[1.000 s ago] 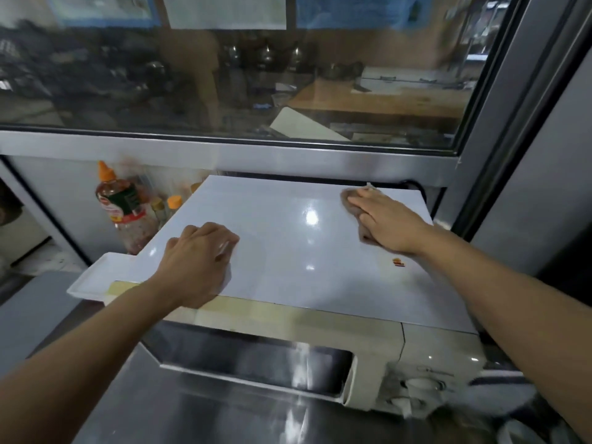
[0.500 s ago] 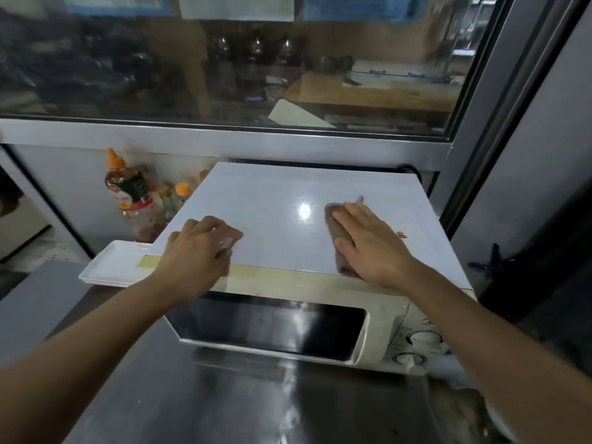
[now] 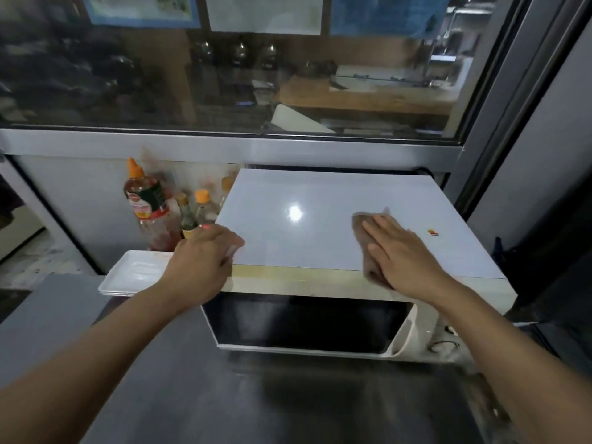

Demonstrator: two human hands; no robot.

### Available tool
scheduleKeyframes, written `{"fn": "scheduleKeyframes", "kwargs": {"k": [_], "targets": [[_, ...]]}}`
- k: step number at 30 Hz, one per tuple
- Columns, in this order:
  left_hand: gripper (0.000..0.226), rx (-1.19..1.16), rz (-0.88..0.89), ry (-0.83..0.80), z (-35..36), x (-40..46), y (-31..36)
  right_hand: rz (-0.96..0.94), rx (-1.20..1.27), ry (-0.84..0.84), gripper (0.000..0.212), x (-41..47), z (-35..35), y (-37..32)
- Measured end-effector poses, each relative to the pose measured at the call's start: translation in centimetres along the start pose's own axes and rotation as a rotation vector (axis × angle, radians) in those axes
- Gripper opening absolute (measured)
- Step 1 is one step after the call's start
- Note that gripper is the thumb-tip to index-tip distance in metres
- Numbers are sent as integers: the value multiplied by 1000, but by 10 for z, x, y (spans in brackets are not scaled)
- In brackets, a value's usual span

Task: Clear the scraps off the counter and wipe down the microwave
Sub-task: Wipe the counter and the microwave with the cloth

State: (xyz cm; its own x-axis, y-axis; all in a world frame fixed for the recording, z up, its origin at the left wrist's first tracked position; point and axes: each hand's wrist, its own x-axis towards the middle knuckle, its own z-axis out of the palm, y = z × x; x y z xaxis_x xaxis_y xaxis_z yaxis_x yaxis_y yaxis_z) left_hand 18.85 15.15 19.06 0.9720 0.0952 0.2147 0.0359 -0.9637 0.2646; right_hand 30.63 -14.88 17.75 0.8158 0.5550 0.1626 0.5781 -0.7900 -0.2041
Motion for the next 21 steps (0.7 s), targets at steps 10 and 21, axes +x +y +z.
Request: {"fn": "scheduleKeyframes", "kwargs": {"k": [10,21], "targets": [[33,-66,6,9,-9,-11,-30,-146,-61,51,43,64,41,-132],[37,-235,68,16,1,-14,-50,31,-82,17,43,42,20,-77]]}}
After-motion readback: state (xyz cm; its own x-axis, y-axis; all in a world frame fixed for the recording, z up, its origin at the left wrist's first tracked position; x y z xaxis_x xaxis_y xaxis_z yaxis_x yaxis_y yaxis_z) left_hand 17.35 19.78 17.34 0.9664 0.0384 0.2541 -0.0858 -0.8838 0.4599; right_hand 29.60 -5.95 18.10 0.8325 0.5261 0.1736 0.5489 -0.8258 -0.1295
